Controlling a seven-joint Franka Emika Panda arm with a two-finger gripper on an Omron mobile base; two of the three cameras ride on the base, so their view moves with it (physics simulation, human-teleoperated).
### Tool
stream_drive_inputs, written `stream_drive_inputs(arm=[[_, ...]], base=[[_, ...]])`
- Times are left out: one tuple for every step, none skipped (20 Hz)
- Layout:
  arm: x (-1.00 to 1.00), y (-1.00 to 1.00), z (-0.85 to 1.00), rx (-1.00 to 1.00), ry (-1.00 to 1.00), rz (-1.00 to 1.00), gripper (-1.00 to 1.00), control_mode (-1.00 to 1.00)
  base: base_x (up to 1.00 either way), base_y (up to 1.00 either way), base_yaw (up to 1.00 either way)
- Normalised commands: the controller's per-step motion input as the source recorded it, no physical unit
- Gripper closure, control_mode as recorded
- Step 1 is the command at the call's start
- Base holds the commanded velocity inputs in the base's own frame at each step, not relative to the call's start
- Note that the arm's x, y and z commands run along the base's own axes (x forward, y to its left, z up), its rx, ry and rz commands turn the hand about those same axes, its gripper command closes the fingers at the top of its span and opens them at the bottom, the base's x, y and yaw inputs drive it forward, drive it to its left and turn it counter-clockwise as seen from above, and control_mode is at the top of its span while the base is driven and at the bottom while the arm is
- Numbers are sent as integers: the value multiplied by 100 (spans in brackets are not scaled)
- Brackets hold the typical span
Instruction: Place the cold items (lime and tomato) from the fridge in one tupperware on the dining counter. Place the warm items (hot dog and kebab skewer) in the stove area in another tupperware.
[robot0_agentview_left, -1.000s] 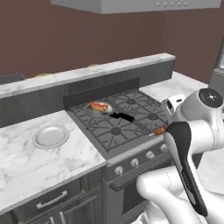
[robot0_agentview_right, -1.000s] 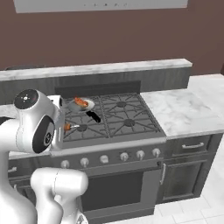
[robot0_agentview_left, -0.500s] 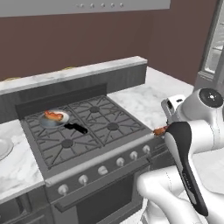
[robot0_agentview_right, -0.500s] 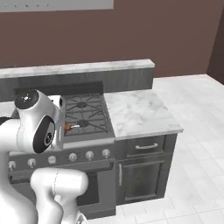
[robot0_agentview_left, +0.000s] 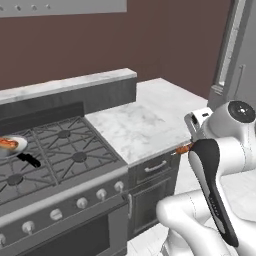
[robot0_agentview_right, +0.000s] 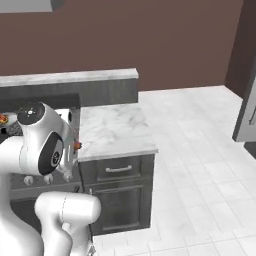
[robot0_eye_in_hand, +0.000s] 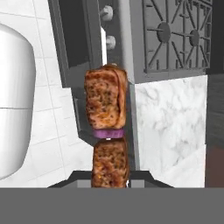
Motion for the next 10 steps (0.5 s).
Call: stream_drive_inputs(arm=[[0,0,0,0,0,0,100,100],[0,0,0,0,0,0,100,100],[0,0,0,0,0,0,100,100],[0,0,0,0,0,0,100,100],[0,0,0,0,0,0,100,100],[0,0,0,0,0,0,100,100],[0,0,0,0,0,0,100,100],[0,0,0,0,0,0,100,100],[0,0,0,0,0,0,100,100],[0,0,0,0,0,0,100,100]], base=[[0,-91,8],[0,-91,8],[0,-91,7],[0,-89,7],[0,-89,7],[0,-87,7],[0,-85,6],[0,-82,6],[0,-80,6],[2,-76,6]])
